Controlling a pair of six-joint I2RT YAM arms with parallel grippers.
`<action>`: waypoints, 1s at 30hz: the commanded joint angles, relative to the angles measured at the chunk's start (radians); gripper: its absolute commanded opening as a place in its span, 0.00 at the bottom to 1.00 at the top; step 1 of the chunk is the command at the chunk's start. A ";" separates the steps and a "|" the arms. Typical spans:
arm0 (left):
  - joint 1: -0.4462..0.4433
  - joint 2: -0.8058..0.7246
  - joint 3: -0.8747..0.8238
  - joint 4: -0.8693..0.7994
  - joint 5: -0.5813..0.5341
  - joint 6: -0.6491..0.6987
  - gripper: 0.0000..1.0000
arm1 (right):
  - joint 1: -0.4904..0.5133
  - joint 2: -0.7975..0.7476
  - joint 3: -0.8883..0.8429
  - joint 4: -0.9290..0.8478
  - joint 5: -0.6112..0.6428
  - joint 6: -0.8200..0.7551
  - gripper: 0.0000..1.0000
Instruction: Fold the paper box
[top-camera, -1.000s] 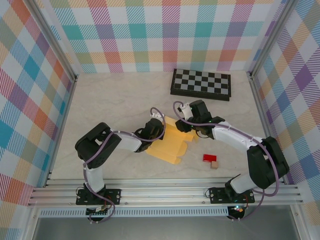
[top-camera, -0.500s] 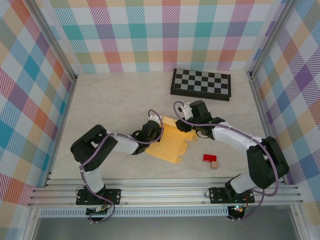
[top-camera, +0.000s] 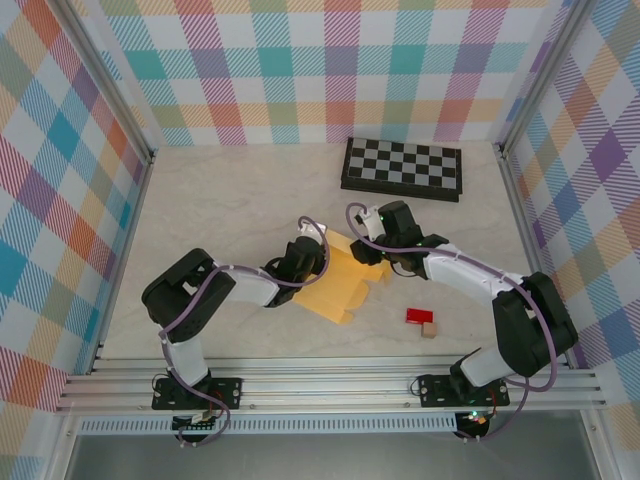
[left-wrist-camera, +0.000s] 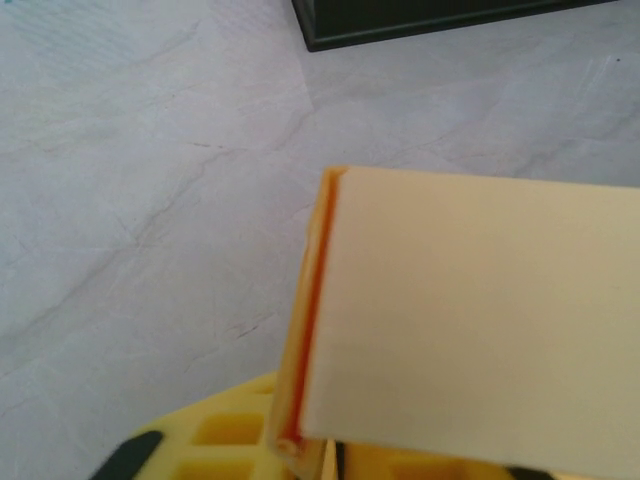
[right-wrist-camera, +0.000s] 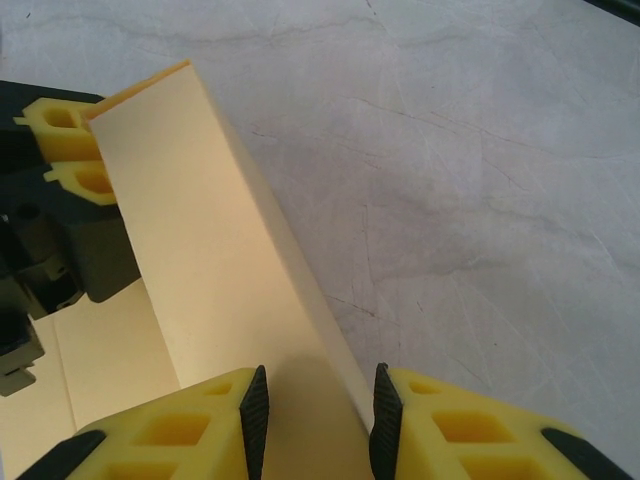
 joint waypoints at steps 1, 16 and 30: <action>0.006 0.017 0.025 0.032 -0.049 0.004 0.08 | -0.003 0.020 -0.014 -0.072 -0.001 0.013 0.35; 0.005 0.015 -0.046 0.034 -0.050 0.015 0.00 | -0.016 -0.030 0.098 -0.174 -0.023 0.091 0.46; 0.000 -0.008 -0.041 -0.038 -0.119 -0.048 0.00 | -0.040 0.067 0.303 -0.431 -0.069 0.399 0.53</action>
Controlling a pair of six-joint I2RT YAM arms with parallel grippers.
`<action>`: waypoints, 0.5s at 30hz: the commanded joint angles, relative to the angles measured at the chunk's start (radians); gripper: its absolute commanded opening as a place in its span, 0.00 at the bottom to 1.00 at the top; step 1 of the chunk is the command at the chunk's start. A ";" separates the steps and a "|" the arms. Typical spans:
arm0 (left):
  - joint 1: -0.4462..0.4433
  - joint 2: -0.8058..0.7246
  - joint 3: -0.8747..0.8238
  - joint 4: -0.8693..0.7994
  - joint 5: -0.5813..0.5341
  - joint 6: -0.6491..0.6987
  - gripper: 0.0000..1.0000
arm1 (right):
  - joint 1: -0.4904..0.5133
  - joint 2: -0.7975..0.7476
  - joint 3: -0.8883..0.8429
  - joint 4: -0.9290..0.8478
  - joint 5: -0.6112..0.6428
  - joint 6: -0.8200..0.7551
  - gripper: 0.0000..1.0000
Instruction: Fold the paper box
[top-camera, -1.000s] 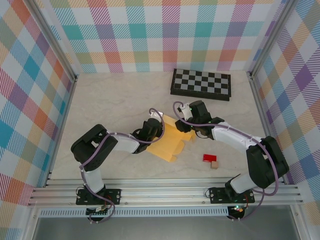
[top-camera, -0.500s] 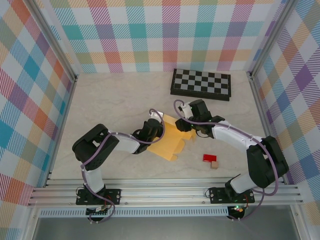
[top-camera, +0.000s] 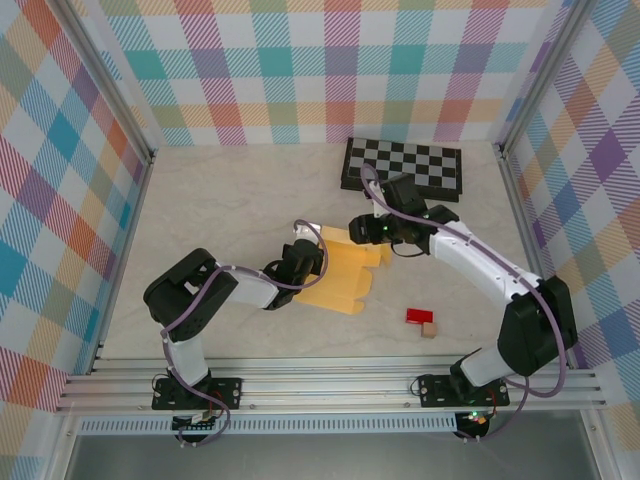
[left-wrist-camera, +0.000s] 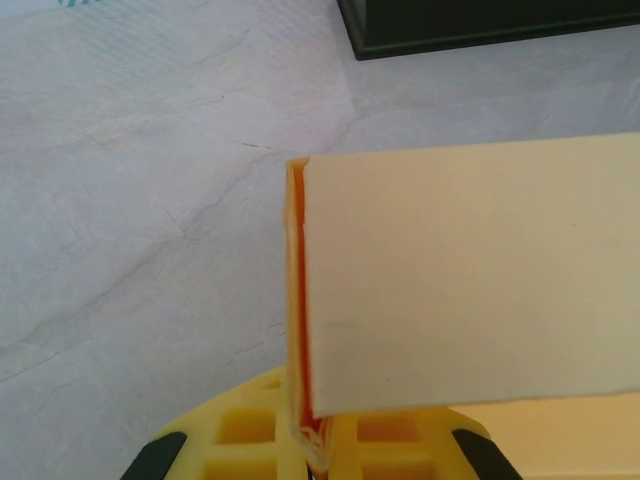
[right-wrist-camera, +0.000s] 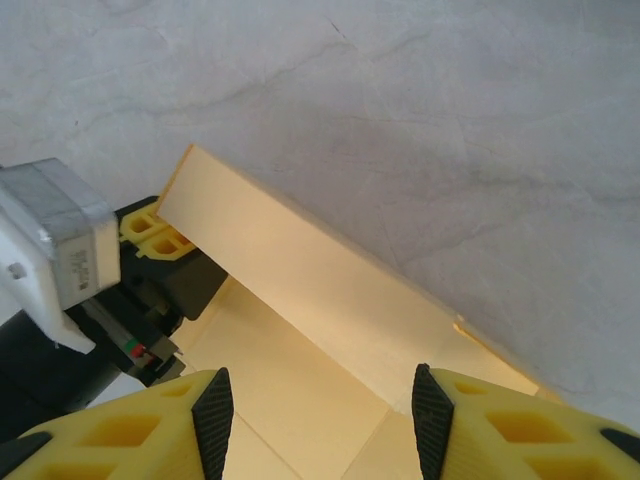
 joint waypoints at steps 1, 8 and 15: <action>-0.001 -0.015 -0.004 -0.096 -0.046 -0.020 0.00 | -0.017 0.061 0.004 -0.040 -0.044 0.117 0.53; -0.007 -0.018 0.017 -0.128 -0.049 -0.031 0.00 | -0.050 0.128 -0.025 0.042 -0.086 0.189 0.53; -0.016 -0.002 0.028 -0.140 -0.048 -0.038 0.00 | -0.056 0.169 -0.047 0.138 -0.173 0.221 0.46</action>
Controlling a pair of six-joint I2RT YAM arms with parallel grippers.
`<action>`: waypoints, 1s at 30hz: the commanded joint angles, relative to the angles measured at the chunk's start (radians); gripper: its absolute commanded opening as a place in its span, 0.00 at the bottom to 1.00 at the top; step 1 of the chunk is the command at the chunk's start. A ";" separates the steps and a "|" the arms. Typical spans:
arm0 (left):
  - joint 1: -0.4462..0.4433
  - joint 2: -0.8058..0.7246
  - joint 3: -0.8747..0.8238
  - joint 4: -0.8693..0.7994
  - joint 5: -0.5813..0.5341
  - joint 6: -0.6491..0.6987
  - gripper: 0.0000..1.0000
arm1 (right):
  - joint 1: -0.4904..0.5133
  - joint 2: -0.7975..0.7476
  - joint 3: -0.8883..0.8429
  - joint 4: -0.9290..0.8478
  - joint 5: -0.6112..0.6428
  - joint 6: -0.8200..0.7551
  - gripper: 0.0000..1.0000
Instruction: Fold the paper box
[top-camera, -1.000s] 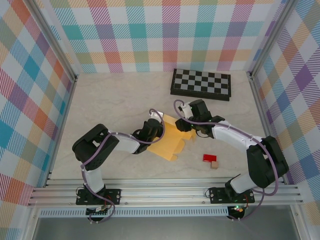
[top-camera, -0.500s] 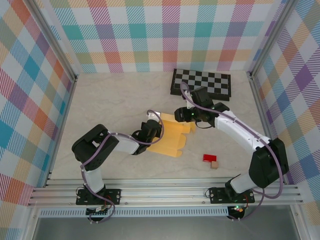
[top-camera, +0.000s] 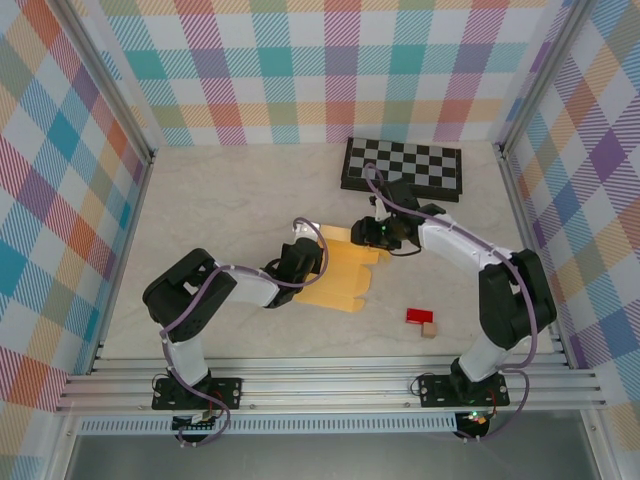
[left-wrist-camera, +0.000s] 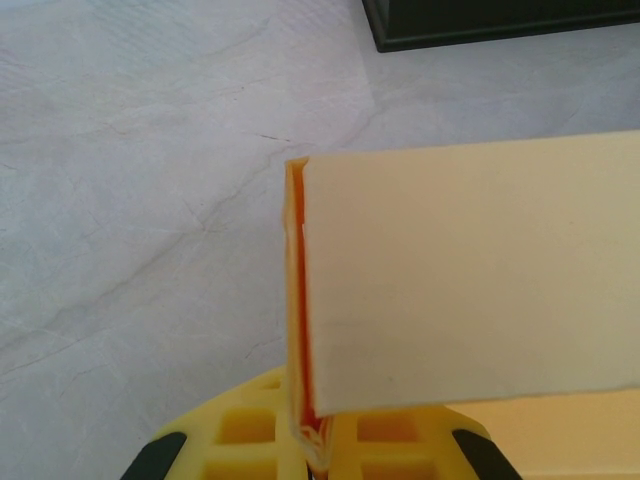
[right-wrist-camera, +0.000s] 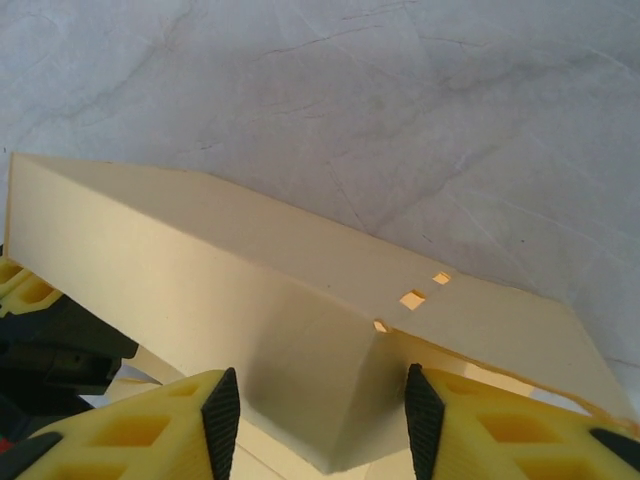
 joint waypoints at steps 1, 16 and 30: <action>-0.013 0.004 0.008 -0.083 -0.020 -0.014 0.00 | -0.001 0.015 -0.022 0.073 -0.088 0.051 0.45; -0.016 0.029 0.037 -0.133 -0.039 -0.044 0.00 | -0.013 -0.037 -0.072 0.115 -0.056 0.076 0.30; -0.014 0.045 0.100 -0.295 -0.129 -0.149 0.00 | -0.017 -0.170 -0.165 0.085 0.028 0.077 0.36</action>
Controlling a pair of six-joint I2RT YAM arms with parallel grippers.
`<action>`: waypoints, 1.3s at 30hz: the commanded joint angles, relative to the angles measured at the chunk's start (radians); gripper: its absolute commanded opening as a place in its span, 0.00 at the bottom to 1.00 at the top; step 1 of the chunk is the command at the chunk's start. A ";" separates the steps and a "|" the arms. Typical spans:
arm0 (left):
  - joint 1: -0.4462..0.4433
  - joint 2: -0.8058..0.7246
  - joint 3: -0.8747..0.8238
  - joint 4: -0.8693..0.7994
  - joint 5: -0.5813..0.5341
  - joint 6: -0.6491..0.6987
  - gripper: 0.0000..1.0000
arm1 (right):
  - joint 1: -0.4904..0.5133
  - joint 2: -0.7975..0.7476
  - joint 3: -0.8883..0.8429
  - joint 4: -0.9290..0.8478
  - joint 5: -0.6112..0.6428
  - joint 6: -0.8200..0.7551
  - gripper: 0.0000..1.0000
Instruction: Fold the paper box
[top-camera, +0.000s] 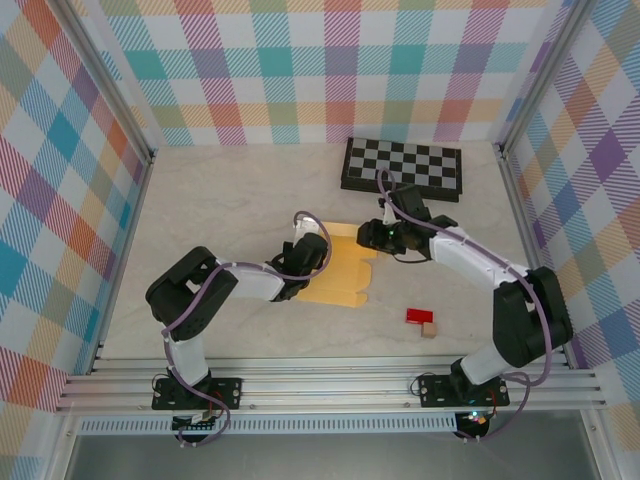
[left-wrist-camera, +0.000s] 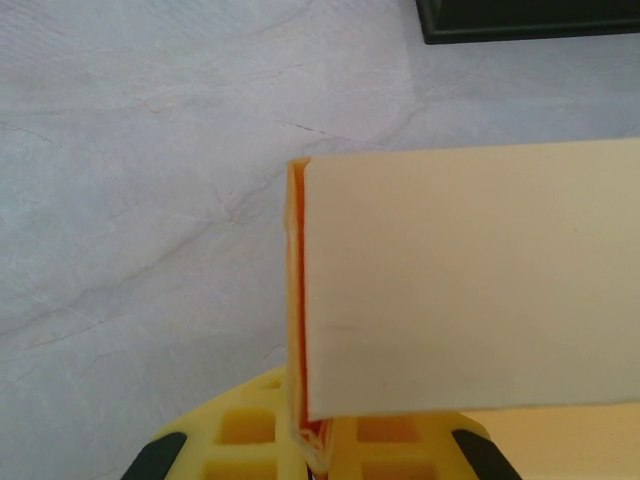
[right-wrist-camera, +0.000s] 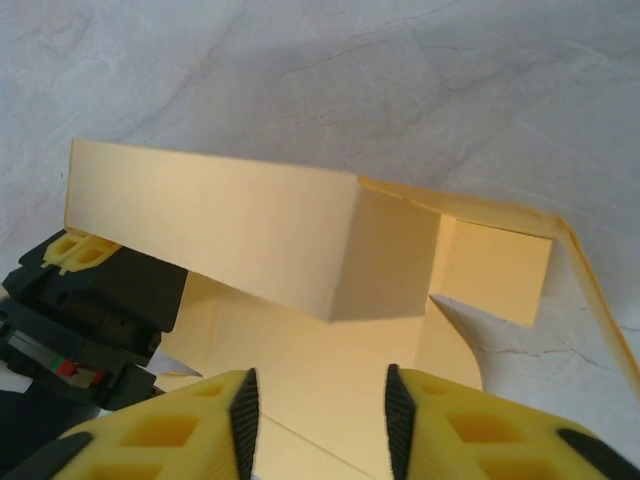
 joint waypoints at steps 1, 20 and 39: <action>-0.002 0.026 0.014 -0.138 -0.053 -0.044 0.00 | -0.003 -0.036 -0.053 0.013 0.034 0.022 0.31; -0.004 -0.006 0.045 -0.288 -0.078 -0.165 0.00 | -0.094 0.213 -0.096 0.399 0.088 0.164 0.16; -0.008 0.024 0.088 -0.345 -0.102 -0.176 0.00 | -0.085 0.335 -0.078 0.529 -0.051 0.361 0.12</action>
